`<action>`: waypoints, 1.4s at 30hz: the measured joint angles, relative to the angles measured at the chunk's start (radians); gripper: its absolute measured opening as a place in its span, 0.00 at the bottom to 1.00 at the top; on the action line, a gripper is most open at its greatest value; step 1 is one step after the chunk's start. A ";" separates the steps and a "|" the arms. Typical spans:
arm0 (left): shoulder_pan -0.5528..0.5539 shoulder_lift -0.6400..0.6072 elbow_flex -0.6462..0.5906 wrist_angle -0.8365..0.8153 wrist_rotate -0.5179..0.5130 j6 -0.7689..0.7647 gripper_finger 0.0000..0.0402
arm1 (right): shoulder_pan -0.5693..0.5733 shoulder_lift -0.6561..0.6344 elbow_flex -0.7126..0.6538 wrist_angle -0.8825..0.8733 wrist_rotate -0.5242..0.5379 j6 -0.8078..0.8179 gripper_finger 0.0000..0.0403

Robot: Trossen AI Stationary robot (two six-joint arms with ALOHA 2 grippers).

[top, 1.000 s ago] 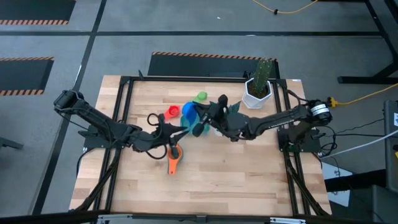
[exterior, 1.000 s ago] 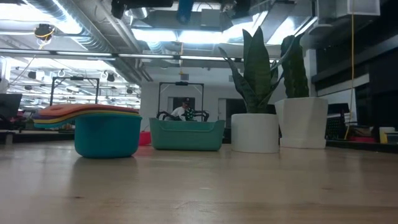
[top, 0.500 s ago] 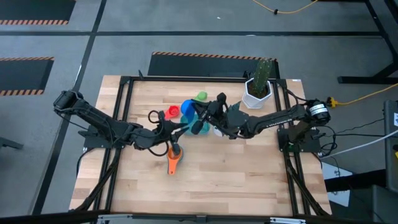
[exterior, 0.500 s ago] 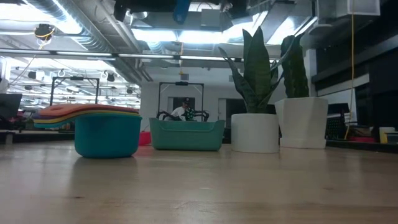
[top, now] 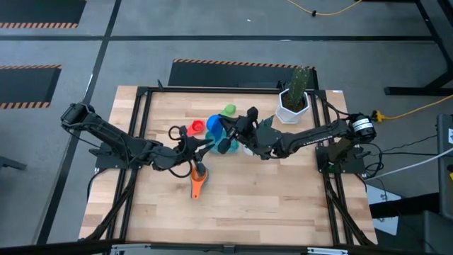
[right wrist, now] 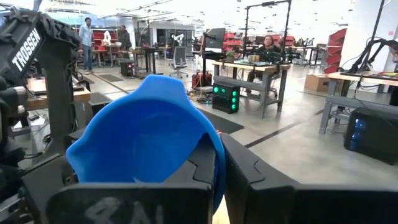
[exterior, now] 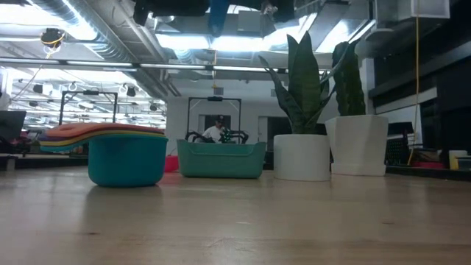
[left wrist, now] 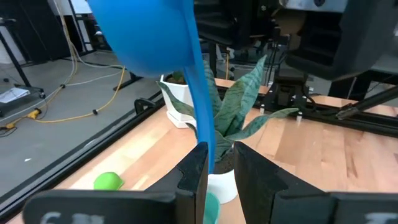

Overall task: Nest measuring cups in basket
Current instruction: Stack the blue measuring cup on top of the orange measuring cup

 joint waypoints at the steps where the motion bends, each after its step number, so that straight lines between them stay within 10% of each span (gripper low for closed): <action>1: 0.000 0.000 0.000 0.000 -0.001 0.000 0.17 | 0.000 0.000 0.000 0.000 0.000 0.002 0.04; 32: 0.001 0.000 0.000 -0.004 -0.033 0.000 0.17 | -0.005 -0.001 0.000 0.095 -0.065 0.206 0.04; 42: 0.001 0.000 0.000 -0.006 -0.034 0.005 0.02 | -0.007 -0.001 0.000 0.088 -0.064 0.209 0.04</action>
